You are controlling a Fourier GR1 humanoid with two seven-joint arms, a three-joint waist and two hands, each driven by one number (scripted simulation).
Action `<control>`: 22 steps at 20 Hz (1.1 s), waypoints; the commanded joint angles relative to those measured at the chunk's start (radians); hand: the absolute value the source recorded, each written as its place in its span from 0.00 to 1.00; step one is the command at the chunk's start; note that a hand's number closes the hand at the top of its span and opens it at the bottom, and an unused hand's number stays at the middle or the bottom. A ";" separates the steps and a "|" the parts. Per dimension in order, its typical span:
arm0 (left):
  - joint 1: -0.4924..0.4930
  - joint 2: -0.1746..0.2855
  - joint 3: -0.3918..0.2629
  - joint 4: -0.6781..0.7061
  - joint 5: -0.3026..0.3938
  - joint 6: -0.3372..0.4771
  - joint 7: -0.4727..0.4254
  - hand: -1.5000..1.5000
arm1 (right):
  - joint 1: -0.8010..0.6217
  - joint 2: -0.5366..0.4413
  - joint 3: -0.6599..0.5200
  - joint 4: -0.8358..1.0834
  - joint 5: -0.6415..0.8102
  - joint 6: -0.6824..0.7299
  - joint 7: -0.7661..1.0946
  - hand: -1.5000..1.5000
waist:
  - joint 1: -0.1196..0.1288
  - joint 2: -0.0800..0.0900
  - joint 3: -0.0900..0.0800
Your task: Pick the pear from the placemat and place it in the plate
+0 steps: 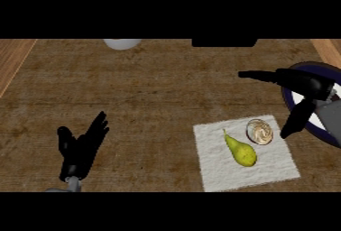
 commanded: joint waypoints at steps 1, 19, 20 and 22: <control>-0.015 0.007 0.024 0.038 -0.012 -0.022 -0.020 0.50 | 0.050 0.089 0.036 -0.025 0.103 -0.072 0.030 0.00 | 0.002 0.002 0.000; -0.036 -0.040 0.102 0.112 -0.040 -0.078 -0.061 0.50 | 0.254 0.210 0.003 -0.213 0.298 0.030 0.140 0.00 | 0.000 0.003 0.000; 0.023 -0.061 0.046 -0.022 -0.068 -0.047 -0.001 0.50 | 0.260 0.230 0.006 -0.273 0.320 0.042 0.185 0.00 | 0.001 0.001 0.001; 0.033 -0.048 0.059 -0.011 -0.059 -0.069 -0.006 0.50 | 0.276 0.182 0.008 -0.192 0.390 -0.049 0.065 0.00 | 0.003 0.002 0.001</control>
